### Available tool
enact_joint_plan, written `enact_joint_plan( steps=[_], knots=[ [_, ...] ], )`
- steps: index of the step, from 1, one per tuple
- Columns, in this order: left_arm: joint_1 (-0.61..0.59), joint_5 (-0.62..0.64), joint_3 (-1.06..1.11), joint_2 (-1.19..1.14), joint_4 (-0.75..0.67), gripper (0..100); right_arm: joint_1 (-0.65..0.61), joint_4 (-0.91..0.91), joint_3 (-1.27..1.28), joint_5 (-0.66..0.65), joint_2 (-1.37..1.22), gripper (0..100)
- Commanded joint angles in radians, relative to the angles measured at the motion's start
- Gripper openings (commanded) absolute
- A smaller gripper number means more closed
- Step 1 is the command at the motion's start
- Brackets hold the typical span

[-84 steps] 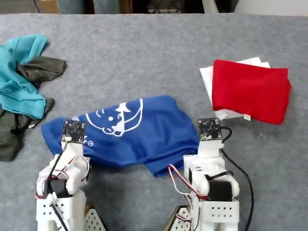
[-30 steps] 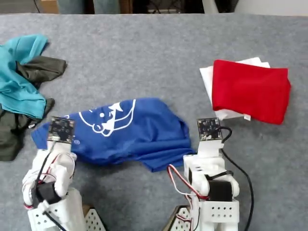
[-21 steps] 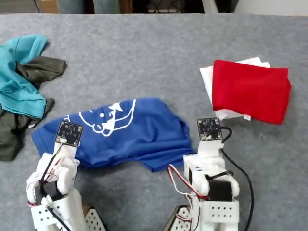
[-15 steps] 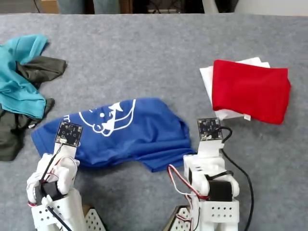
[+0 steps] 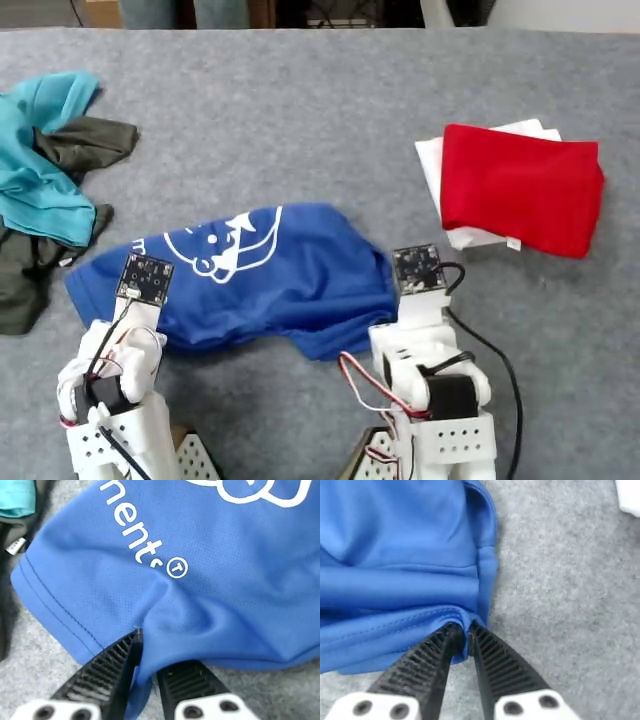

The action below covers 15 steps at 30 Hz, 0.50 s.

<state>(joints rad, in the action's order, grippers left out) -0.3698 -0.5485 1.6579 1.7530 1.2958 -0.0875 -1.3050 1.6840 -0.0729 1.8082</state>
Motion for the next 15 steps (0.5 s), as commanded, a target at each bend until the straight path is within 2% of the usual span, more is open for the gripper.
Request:
enact_joint_plan(
  steps=[1,5,11,15],
  knots=[
    [0.004,-0.009,-0.004,-0.005,-0.015,3,-0.018,0.000,0.001,0.006,0.079,1.8],
    [0.004,-0.009,-0.001,-0.005,-0.029,3,-0.020,0.003,0.001,0.014,0.079,1.5],
    [0.005,-0.009,0.001,-0.005,-0.029,3,-0.092,0.012,-0.005,0.012,0.079,1.5],
    [0.004,-0.009,-0.022,-0.005,-0.028,3,-0.038,0.080,-0.082,-0.018,0.079,1.8]
  ],
)
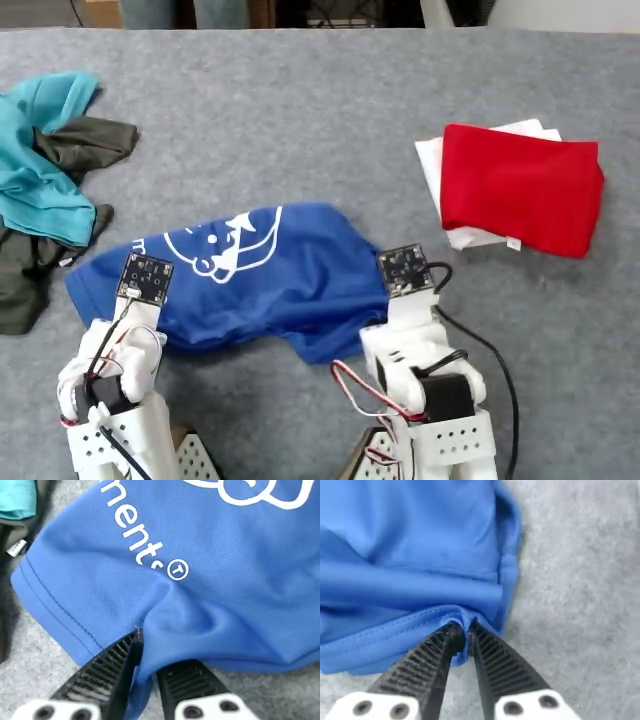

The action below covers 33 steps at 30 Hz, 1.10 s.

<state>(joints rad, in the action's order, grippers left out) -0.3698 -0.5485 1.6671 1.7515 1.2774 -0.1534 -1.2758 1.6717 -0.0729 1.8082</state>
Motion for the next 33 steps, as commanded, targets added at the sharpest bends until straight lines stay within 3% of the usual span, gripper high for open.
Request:
enact_joint_plan(
  steps=[1,3,8,16,23,31,33],
  knots=[
    [0.004,-0.008,-0.053,-0.003,-0.009,3,0.029,0.074,-0.087,-0.055,0.079,1.8],
    [-0.004,0.009,-0.130,-0.006,-0.008,3,0.032,0.103,-0.119,-0.120,0.077,1.6],
    [0.005,0.140,-0.420,-0.014,0.043,3,0.052,0.081,-0.266,-0.101,0.068,1.5],
    [0.005,0.147,-0.754,-0.242,0.091,3,0.098,-0.021,-0.588,-0.106,-0.125,1.5],
    [0.010,0.233,-1.171,-0.600,0.146,3,0.097,-0.187,-1.225,0.051,-0.670,1.6],
    [0.231,0.347,-1.606,-0.884,0.331,3,0.095,-0.491,-2.008,0.201,-1.253,1.6],
    [0.274,0.359,-1.704,-0.924,0.368,3,0.100,-0.491,-2.160,0.236,-1.339,1.5]
  ],
)
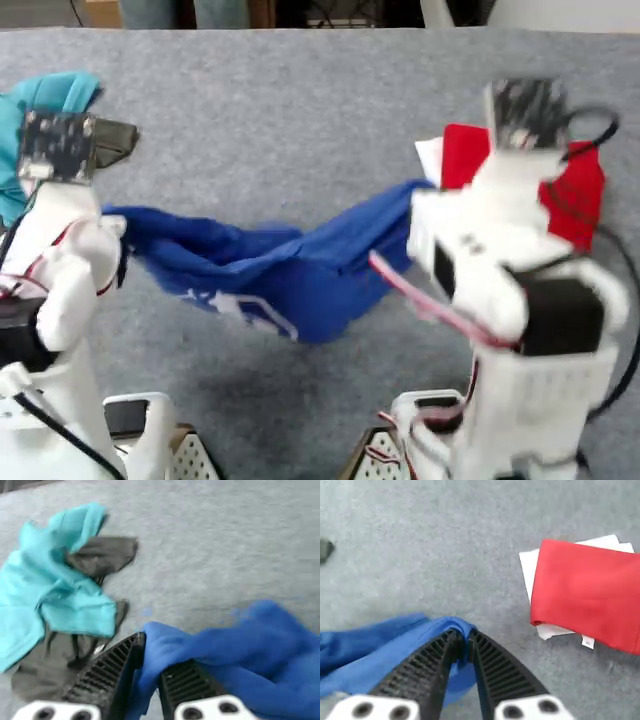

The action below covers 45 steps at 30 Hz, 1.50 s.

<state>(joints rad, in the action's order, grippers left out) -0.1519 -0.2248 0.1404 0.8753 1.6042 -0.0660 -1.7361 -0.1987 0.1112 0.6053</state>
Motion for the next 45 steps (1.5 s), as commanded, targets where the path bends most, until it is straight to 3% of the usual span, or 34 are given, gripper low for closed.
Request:
enact_joint_plan(
  steps=[1,5,14,18,23,27,30,40,45],
  knots=[
    [0.073,0.035,-0.217,-0.069,0.060,3,0.014,-0.031,-0.344,0.060,-0.165,1.5],
    [0.085,0.035,-0.335,-0.140,0.110,3,-0.012,-0.031,-0.430,0.069,-0.225,1.5],
    [-0.038,0.031,-0.394,-0.173,0.127,3,-0.014,-0.025,-0.573,0.112,-0.183,1.5],
    [-0.085,0.005,-0.202,-0.186,0.150,3,-0.012,-0.025,-0.725,0.112,-0.157,1.5],
    [-0.094,-0.157,0.194,-0.212,0.063,3,-0.011,-0.028,-0.743,0.106,-0.157,1.5],
    [-0.096,-0.198,0.367,-0.269,0.017,17,-0.015,-0.025,-0.648,0.104,-0.160,1.5],
    [-0.096,-0.193,0.377,-0.315,0.017,26,-0.017,-0.025,-0.539,0.103,-0.160,1.5],
    [-0.087,-0.204,0.357,-0.328,0.025,27,-0.012,-0.025,-0.041,-0.074,-0.160,1.5],
    [-0.056,-0.315,0.360,-0.327,0.069,27,-0.011,0.012,0.170,-0.195,-0.159,1.8]
  ],
)
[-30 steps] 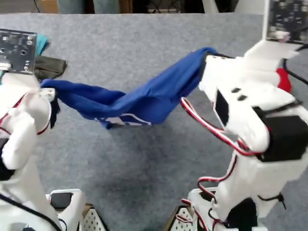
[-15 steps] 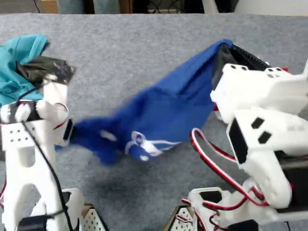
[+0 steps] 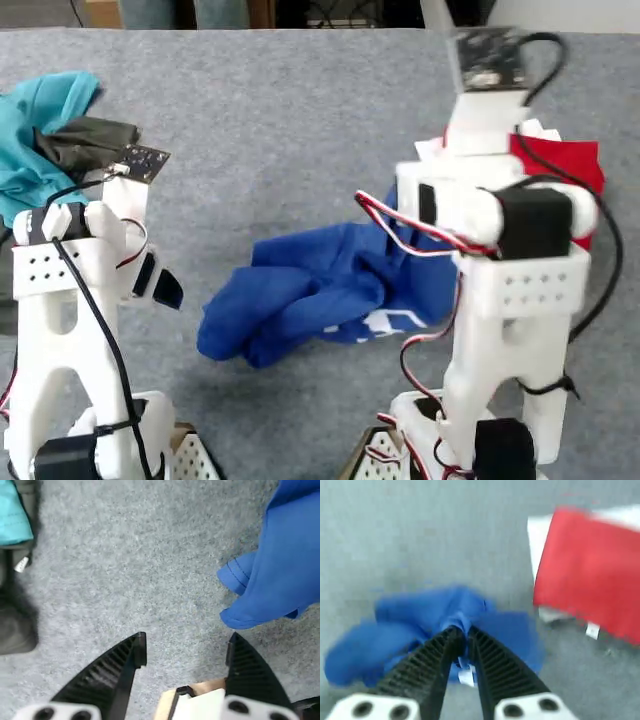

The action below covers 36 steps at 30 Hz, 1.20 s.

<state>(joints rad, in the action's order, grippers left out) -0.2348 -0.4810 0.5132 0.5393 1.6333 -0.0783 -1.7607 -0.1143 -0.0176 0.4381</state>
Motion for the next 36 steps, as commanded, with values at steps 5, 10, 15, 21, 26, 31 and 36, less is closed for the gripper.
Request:
enact_joint_plan(
  steps=[5,10,15,21,26,31,36],
  knots=[
    [0.206,-0.098,0.001,0.160,0.104,27,0.049,0.164,0.242,-0.195,0.013,1.8],
    [0.492,-0.026,0.104,0.445,0.061,27,0.180,0.183,0.268,-0.258,0.008,1.8],
    [0.604,0.196,0.433,0.543,-0.331,27,0.327,0.221,0.312,-0.322,0.007,1.8],
    [0.430,0.212,0.704,0.410,-0.620,14,0.470,0.259,0.430,-0.387,0.015,1.8],
    [0.211,0.213,0.705,0.334,-0.706,5,0.503,0.376,0.542,-0.453,0.015,1.8],
    [0.171,0.218,0.668,0.328,-0.707,3,0.499,0.522,0.667,-0.446,0.015,1.8],
    [0.145,0.235,0.541,0.318,-0.707,3,0.480,0.644,0.840,-0.453,0.015,1.6]
  ],
)
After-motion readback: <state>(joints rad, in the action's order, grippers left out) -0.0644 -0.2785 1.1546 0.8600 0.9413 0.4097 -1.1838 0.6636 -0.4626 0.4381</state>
